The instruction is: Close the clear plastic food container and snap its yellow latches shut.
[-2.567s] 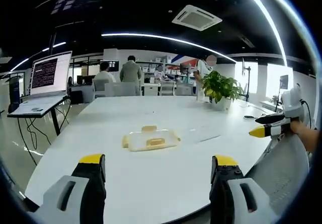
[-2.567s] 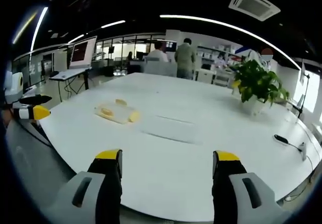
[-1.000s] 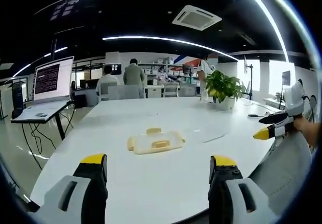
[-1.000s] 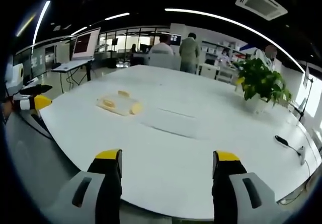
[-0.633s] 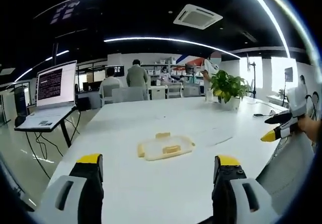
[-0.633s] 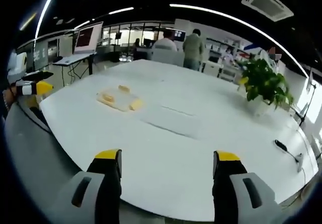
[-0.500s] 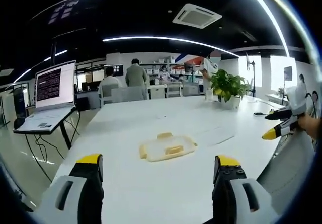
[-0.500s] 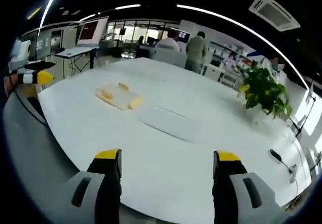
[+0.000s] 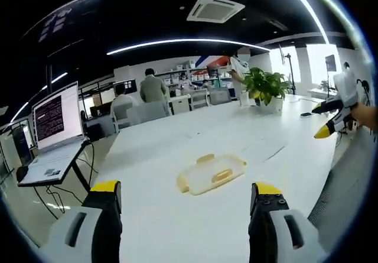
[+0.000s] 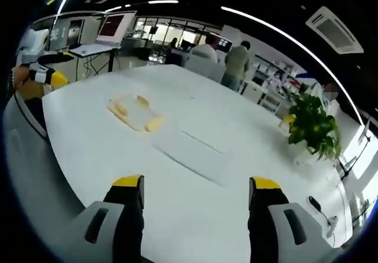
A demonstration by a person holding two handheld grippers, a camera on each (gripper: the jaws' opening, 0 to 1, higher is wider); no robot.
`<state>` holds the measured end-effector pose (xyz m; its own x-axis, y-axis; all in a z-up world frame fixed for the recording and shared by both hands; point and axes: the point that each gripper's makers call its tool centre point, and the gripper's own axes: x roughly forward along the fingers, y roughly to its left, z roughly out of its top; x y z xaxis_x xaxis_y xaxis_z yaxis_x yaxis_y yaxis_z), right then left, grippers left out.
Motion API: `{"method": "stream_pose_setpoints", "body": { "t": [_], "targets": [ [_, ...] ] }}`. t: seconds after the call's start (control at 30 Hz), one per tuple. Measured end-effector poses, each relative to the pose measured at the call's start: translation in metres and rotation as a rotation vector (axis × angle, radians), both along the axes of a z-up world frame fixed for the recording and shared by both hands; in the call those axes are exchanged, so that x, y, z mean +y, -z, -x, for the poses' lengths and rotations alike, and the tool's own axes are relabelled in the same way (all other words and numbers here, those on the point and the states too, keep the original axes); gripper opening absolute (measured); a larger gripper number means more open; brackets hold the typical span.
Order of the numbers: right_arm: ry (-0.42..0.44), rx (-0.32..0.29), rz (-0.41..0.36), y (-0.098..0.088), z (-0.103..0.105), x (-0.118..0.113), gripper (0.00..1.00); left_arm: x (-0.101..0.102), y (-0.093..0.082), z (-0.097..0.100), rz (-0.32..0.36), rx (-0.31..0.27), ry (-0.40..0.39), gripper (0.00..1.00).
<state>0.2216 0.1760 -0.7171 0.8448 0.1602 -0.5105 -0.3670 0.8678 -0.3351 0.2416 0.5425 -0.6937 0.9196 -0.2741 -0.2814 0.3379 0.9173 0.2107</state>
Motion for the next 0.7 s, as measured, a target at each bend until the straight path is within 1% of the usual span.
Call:
{"method": "stream_pose_setpoints", "body": {
  "t": [0.07,0.17,0.2,0.27,0.3,0.37,0.4,0.43,0.53,0.6,0.7],
  "targets": [
    [-0.024,-0.006,0.012,-0.003,-0.008,0.005,0.70,0.003,0.000,-0.006,-0.034,-0.010,0.014,0.86],
    [-0.072,-0.025,0.075,-0.008,-0.022,0.012,0.69,0.008,0.008,-0.015,-0.072,-0.014,0.019,0.83],
    [-0.083,-0.037,0.113,-0.010,-0.029,0.012,0.69,0.010,0.014,-0.017,-0.084,0.002,0.018,0.83],
    [-0.113,-0.052,0.141,-0.013,-0.037,0.018,0.69,0.012,0.022,-0.022,-0.094,0.012,0.018,0.83],
    [-0.121,-0.048,0.148,-0.012,-0.040,0.020,0.69,0.014,0.025,-0.023,-0.099,0.016,0.020,0.83],
    [-0.153,-0.043,0.174,-0.010,-0.048,0.026,0.68,0.018,0.035,-0.028,-0.146,0.047,0.019,0.84],
    [-0.176,-0.052,0.205,-0.010,-0.054,0.029,0.68,0.020,0.036,-0.032,-0.178,0.035,0.024,0.84],
    [-0.184,-0.056,0.226,-0.009,-0.058,0.030,0.68,0.019,0.037,-0.034,-0.183,0.030,0.028,0.84],
    [-0.229,-0.063,0.266,-0.006,-0.070,0.041,0.67,0.018,0.040,-0.043,-0.209,0.032,0.044,0.83],
    [-0.263,-0.081,0.293,-0.007,-0.079,0.049,0.68,0.018,0.040,-0.050,-0.274,0.021,0.060,0.83],
    [-0.303,-0.086,0.324,-0.005,-0.093,0.060,0.67,0.018,0.039,-0.060,-0.308,0.010,0.067,0.83]
  ]
}}
